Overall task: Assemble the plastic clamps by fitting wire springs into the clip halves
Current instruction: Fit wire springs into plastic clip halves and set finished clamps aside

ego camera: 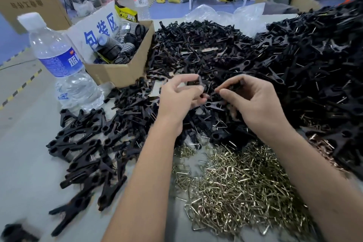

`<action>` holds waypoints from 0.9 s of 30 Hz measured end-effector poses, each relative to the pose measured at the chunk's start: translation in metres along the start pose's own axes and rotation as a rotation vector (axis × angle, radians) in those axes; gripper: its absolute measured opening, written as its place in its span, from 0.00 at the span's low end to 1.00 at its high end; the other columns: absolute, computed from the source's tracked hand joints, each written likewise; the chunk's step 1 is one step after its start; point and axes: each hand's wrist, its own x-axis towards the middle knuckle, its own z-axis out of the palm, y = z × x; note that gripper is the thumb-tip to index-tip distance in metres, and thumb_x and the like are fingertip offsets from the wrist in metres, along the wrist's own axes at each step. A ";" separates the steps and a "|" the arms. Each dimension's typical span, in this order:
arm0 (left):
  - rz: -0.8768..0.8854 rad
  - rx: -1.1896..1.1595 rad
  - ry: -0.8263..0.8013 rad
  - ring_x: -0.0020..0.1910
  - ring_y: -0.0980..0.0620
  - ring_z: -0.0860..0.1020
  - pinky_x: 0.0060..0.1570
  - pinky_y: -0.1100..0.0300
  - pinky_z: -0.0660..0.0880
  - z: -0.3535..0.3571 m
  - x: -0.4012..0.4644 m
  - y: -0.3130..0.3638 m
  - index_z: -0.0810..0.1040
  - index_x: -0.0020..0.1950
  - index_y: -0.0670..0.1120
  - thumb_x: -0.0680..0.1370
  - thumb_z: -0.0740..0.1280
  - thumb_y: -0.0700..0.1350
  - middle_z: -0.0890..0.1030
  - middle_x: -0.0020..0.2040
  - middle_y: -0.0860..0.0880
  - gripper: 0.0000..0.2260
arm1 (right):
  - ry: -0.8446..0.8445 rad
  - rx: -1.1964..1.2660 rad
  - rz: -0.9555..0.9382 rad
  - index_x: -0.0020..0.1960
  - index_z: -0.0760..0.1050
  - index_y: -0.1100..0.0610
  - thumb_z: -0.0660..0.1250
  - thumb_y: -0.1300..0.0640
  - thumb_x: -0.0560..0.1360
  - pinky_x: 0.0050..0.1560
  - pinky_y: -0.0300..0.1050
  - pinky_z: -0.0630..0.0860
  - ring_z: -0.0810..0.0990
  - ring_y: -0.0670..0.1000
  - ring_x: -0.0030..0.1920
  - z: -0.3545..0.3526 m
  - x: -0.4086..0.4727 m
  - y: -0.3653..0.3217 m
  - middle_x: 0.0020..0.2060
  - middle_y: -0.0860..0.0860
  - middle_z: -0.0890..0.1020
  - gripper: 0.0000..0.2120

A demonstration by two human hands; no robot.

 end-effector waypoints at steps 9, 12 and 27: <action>-0.007 0.091 -0.241 0.37 0.52 0.84 0.35 0.67 0.76 -0.002 -0.012 -0.005 0.85 0.46 0.40 0.79 0.69 0.31 0.86 0.41 0.45 0.07 | -0.116 -0.211 -0.075 0.73 0.77 0.54 0.65 0.57 0.85 0.40 0.32 0.73 0.79 0.37 0.37 -0.012 -0.028 0.005 0.41 0.36 0.80 0.17; 0.002 0.095 -0.222 0.38 0.50 0.84 0.37 0.66 0.77 -0.003 -0.010 -0.006 0.86 0.47 0.40 0.78 0.70 0.31 0.87 0.43 0.43 0.06 | -0.080 -0.216 -0.069 0.69 0.79 0.53 0.71 0.61 0.81 0.50 0.42 0.81 0.83 0.43 0.47 -0.011 -0.031 0.006 0.49 0.43 0.83 0.17; 0.014 0.211 -0.328 0.42 0.52 0.82 0.38 0.66 0.77 -0.008 -0.008 -0.006 0.89 0.45 0.44 0.78 0.71 0.34 0.86 0.50 0.36 0.09 | 0.034 -0.204 -0.194 0.49 0.86 0.57 0.79 0.63 0.72 0.49 0.40 0.82 0.86 0.47 0.47 -0.012 -0.033 0.010 0.44 0.45 0.87 0.07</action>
